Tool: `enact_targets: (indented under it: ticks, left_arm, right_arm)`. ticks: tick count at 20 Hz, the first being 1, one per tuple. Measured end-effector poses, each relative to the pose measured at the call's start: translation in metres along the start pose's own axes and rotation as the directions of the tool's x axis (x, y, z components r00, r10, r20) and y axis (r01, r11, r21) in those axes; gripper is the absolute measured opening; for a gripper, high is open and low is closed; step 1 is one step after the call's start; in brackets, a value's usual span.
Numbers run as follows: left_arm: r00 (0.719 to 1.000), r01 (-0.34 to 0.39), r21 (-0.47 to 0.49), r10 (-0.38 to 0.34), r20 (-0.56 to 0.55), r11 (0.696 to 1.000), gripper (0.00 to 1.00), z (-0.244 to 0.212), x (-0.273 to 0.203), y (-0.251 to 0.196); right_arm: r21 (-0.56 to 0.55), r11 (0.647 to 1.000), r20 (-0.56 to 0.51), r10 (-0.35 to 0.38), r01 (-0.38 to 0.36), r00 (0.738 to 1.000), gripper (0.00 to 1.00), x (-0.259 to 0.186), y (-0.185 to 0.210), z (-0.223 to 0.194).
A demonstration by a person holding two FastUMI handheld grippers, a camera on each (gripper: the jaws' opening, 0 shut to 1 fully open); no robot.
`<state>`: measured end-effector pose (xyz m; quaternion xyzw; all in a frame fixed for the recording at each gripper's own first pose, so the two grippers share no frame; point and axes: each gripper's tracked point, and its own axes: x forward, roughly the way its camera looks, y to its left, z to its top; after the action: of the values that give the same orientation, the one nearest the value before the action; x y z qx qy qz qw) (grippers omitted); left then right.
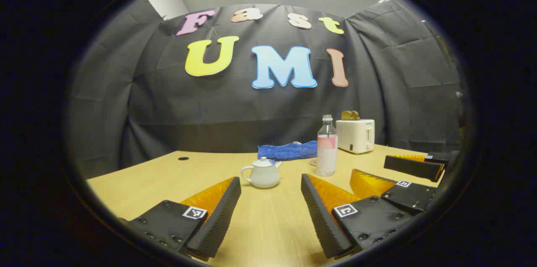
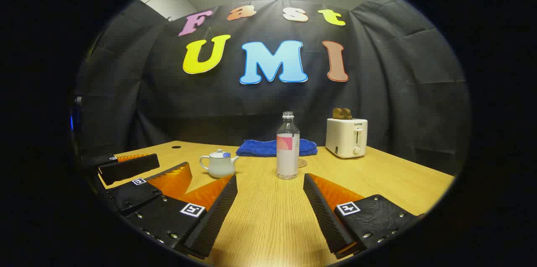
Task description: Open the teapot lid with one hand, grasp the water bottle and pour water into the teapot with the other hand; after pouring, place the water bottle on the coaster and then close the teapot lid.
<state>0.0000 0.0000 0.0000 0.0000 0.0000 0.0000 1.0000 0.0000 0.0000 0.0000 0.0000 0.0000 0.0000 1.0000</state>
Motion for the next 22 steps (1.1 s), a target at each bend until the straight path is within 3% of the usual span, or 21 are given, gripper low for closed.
enact_targets:
  ticks: [22]
  left_arm:
    - [1.0,0.002,0.002,-0.002,-0.009,1.0,0.96,0.0001,-0.007,-0.0005]
  right_arm:
    - [0.001,1.0,-0.001,-0.003,0.003,1.0,0.98,0.0001,-0.0011,-0.0002]
